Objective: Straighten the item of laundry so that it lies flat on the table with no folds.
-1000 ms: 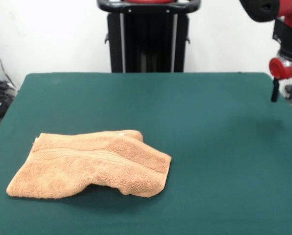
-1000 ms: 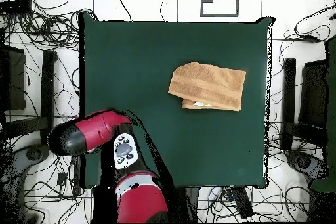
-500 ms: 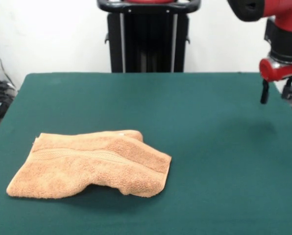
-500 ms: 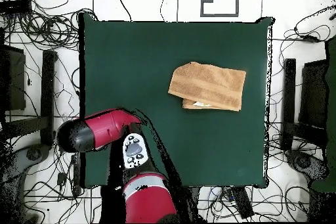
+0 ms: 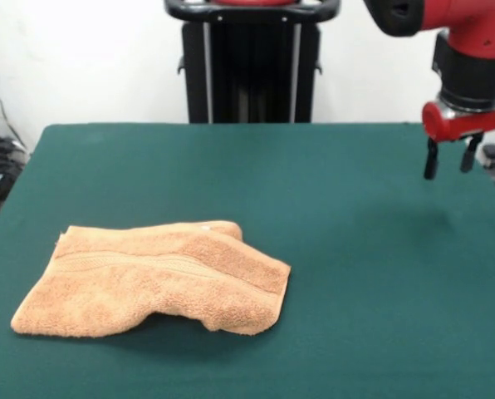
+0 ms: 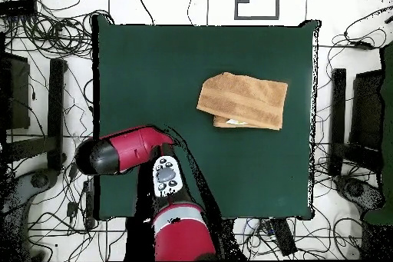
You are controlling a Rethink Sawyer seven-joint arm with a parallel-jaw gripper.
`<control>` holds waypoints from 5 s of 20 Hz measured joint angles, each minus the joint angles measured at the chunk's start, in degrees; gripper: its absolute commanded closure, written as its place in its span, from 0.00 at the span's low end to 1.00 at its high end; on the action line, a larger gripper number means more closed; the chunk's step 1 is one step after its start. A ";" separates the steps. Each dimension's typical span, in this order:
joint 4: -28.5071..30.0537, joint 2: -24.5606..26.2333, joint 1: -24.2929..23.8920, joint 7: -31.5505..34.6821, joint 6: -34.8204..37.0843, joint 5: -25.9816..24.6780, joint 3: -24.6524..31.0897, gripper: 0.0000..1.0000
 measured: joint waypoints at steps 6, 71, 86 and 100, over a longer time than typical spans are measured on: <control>0.01 0.00 0.19 0.00 0.00 0.04 0.01 0.00; 3.19 0.34 -11.58 0.00 -2.26 -4.45 0.02 0.00; 1.38 3.22 -12.40 0.00 -2.26 -5.26 0.74 0.00; -0.77 5.88 -15.72 0.01 -2.26 -5.67 1.23 0.00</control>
